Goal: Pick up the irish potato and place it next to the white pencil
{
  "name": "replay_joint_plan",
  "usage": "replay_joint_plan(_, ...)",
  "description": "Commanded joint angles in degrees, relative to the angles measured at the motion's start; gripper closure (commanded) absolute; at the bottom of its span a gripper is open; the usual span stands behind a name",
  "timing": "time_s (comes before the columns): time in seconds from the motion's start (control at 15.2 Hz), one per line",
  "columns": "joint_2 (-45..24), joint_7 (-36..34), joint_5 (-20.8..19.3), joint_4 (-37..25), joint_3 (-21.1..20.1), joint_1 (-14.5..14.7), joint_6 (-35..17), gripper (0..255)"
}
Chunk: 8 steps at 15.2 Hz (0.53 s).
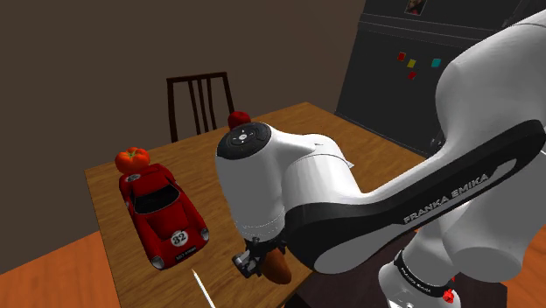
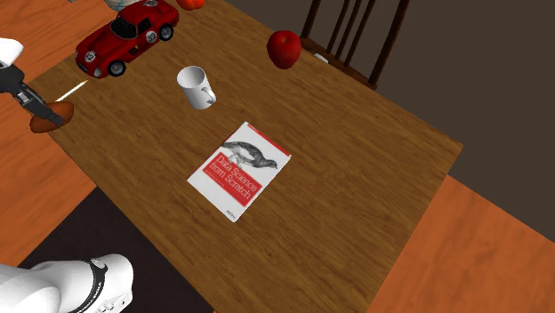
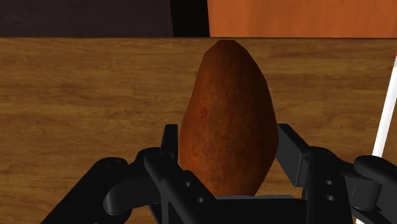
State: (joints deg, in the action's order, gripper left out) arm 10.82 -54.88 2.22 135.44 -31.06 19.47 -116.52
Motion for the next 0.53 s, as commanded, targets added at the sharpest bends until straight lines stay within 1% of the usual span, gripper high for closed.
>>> replay_joint_plan(0.0, -1.1, -0.4, -0.6, 0.6, -0.2, -0.2, -1.6, 255)
replay_joint_plan(0.33, -3.8, -1.7, -1.9, 2.4, -0.7, -0.4, -5.7, 255)
replay_joint_plan(0.46, -4.1, -1.9, -2.1, 2.5, -0.7, -0.4, -6.1, 255)
